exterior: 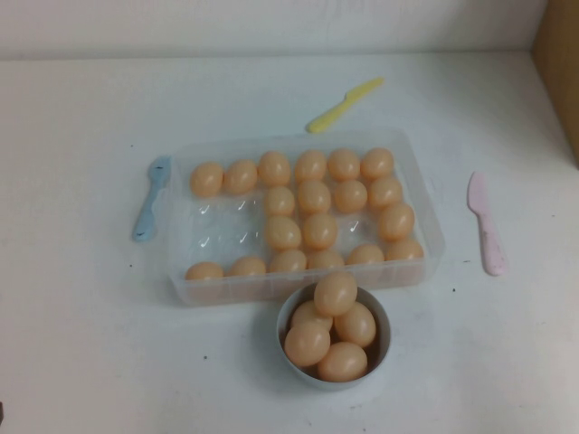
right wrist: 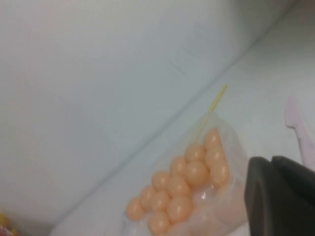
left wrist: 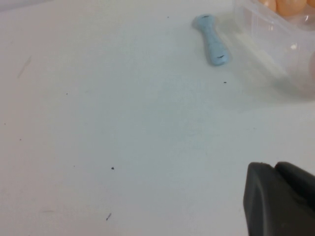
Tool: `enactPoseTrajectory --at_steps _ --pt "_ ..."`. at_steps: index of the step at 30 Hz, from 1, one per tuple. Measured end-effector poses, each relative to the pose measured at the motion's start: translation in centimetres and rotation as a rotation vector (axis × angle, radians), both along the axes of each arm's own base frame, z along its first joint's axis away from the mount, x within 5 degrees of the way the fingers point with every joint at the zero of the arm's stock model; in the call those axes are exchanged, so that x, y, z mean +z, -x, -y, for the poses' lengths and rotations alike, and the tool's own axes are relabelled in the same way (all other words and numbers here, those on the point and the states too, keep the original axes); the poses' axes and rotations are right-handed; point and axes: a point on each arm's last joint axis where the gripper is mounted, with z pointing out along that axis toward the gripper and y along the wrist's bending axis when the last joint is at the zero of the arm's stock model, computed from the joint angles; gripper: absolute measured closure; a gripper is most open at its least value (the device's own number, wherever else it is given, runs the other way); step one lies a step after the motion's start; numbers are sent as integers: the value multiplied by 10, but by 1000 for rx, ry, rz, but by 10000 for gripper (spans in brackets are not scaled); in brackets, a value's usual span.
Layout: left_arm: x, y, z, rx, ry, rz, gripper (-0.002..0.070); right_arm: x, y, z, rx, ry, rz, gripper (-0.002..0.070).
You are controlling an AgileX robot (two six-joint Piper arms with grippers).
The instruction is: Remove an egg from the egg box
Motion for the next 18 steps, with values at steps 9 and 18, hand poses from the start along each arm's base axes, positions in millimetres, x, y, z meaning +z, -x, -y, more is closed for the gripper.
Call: enactPoseTrajectory --at_steps 9,18 --pt "0 0 0 0 0 0 679 51 -24 -14 208 547 -110 694" --pt "0 0 0 0 0 0 679 116 -99 -26 517 836 -280 694"
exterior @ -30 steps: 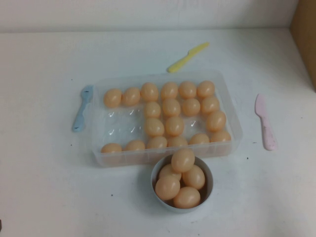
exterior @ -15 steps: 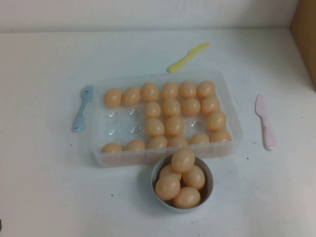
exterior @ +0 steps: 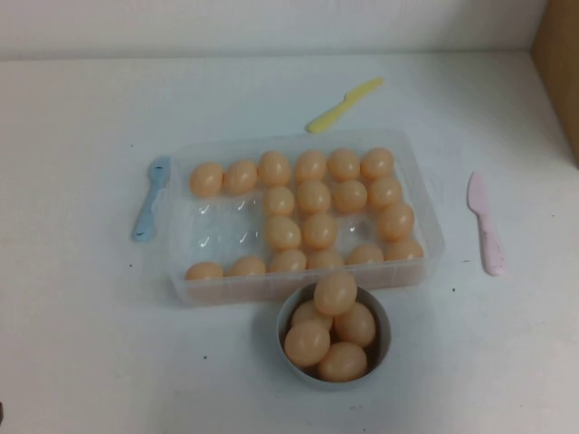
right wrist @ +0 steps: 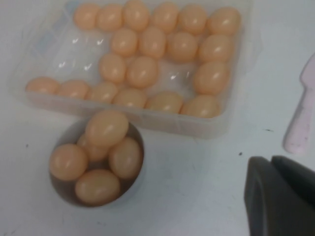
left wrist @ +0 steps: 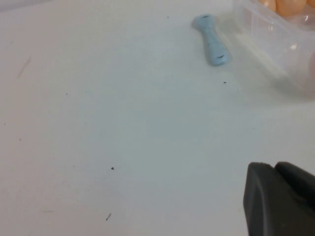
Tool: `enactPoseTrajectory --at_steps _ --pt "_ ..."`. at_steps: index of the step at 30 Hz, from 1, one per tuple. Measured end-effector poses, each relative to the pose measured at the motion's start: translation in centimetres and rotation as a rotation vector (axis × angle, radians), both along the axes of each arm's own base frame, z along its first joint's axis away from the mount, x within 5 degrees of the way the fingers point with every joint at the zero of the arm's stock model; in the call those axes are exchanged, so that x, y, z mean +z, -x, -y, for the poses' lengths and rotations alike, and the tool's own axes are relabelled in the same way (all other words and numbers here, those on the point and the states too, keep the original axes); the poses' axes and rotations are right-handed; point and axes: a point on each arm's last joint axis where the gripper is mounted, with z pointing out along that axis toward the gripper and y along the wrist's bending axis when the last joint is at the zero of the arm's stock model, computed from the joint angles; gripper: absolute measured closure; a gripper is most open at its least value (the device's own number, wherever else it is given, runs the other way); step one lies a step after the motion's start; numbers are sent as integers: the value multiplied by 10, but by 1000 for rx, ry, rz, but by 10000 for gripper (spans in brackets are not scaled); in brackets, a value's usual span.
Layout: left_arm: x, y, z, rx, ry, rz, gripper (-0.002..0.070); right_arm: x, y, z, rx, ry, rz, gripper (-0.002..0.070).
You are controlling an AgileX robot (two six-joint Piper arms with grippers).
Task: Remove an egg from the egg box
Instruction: Pick up the egg from the plastic box
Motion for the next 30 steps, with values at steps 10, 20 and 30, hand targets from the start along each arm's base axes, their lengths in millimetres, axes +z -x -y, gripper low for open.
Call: enactPoseTrajectory --at_steps 10,20,30 --pt "0 0 0 0 0 0 679 20 -97 -11 185 80 -262 694" --pt "0 0 0 0 0 0 679 20 -165 -64 295 338 -371 694" --pt "0 0 0 0 0 0 680 8 -207 -132 437 500 -346 694"
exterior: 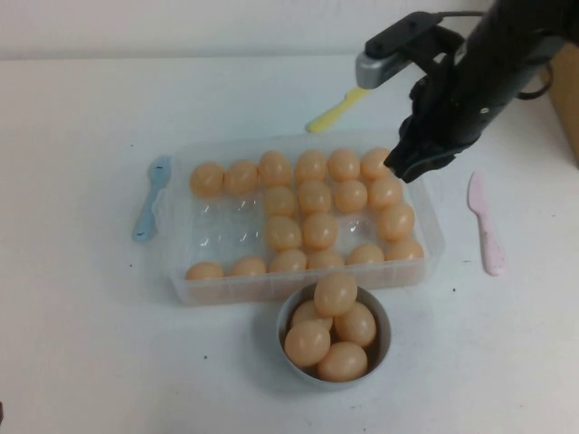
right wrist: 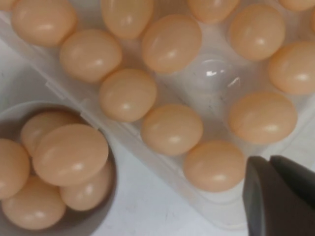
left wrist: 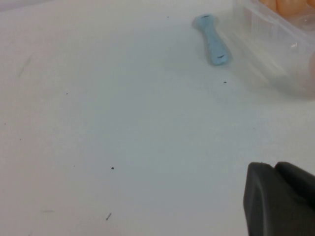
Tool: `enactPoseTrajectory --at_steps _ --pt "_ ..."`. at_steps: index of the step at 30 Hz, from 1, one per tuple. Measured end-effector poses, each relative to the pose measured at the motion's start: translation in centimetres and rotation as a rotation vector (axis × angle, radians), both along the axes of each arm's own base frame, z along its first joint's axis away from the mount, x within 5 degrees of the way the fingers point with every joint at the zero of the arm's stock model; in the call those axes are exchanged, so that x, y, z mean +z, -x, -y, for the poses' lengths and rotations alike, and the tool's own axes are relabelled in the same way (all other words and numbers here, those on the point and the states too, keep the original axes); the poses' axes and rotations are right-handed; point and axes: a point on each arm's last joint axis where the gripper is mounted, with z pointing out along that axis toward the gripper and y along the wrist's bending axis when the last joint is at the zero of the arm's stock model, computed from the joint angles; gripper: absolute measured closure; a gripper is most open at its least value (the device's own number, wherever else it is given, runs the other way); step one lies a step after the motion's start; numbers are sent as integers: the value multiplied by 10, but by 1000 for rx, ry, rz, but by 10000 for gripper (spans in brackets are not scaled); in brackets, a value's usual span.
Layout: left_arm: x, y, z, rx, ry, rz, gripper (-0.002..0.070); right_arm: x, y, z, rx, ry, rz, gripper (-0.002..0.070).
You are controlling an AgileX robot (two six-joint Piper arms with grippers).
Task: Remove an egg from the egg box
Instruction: Pick up the egg from the plastic box
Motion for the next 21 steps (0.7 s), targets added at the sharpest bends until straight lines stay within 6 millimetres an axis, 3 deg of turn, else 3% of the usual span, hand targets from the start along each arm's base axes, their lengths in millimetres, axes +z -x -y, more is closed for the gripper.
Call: enactPoseTrajectory --at_steps 8,11,13,18,21 --pt "0 0 0 0 0 0 680 -31 -39 -26 26 48 -2 689" --pt "0 0 0 0 0 0 680 -41 -47 -30 64 57 6 639" --pt "0 0 0 0 0 0 680 -48 -51 -33 110 56 15 557" --pt "0 0 0 0 0 0 679 -61 -59 -43 226 20 72 243" --pt "0 0 0 0 0 0 679 -66 -65 -46 260 19 122 176"
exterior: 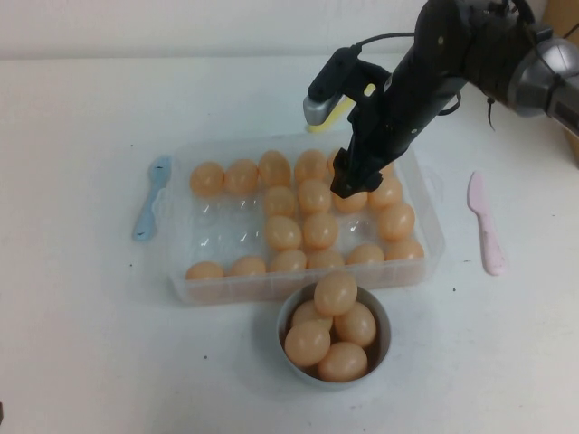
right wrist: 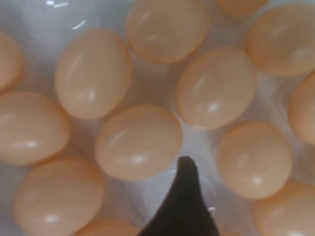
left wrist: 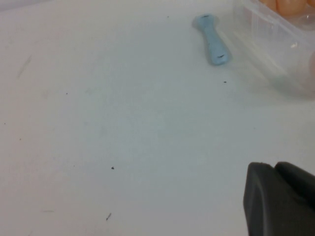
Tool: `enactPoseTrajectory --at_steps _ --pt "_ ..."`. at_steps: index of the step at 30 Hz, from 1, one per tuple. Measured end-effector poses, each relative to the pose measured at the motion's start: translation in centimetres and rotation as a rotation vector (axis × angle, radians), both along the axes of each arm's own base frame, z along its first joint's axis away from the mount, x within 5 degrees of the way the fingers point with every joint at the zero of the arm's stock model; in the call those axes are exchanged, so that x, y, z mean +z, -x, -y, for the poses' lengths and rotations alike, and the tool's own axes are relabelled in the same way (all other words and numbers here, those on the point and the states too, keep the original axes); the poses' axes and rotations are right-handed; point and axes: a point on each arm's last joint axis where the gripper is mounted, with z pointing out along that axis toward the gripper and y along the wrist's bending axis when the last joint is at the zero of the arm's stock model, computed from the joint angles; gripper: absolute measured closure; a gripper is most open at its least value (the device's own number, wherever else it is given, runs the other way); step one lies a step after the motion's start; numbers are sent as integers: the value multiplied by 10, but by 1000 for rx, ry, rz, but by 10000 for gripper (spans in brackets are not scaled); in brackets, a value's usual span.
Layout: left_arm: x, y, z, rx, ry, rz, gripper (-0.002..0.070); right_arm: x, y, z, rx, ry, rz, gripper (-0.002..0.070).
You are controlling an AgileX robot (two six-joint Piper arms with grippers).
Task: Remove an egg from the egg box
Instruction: Pick up the egg from the plastic box
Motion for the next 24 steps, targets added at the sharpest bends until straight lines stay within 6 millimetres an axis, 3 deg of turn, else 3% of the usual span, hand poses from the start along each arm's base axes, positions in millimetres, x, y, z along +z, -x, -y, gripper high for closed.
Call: enactPoseTrajectory --at_steps 6,14,24 --pt "0 0 0 0 0 0 679 -11 -10 -4 1 -14 48 153" --pt "0 0 0 0 0 0 680 -32 -16 -7 -5 -7 32 206" --pt "0 0 0 0 0 0 679 -55 -22 -9 -6 12 10 211"
